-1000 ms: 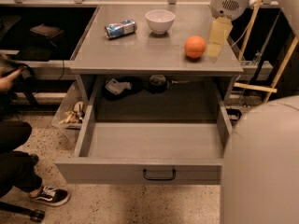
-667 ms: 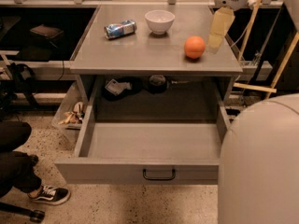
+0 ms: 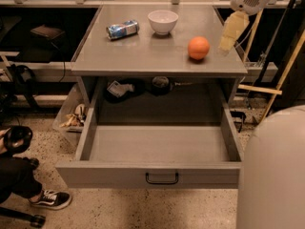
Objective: Place orange into top drawer
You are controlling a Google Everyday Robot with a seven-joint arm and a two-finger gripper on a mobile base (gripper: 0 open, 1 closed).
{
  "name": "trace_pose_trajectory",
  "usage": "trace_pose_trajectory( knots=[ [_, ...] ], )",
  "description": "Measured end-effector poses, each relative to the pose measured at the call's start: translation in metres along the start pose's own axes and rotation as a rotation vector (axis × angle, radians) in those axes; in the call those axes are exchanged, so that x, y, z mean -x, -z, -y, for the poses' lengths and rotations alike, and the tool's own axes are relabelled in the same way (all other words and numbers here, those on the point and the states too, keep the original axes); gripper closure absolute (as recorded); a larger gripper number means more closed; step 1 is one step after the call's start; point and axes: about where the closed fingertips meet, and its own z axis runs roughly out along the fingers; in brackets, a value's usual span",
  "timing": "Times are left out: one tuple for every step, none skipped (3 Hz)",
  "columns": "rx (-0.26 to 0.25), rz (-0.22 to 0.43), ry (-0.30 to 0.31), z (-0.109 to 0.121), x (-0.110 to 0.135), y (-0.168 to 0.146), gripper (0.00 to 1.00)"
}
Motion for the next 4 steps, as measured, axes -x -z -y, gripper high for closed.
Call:
trace_pose_trajectory(
  knots=[
    [0.003, 0.124, -0.053, 0.022, -0.028, -0.028, 0.0],
    [0.063, 0.227, -0.091, 0.034, -0.03, -0.081, 0.0],
    [0.178, 0.326, -0.11, 0.025, -0.013, -0.159, 0.0],
    [0.17, 0.324, -0.109, 0.028, -0.008, -0.162, 0.0]
  ],
)
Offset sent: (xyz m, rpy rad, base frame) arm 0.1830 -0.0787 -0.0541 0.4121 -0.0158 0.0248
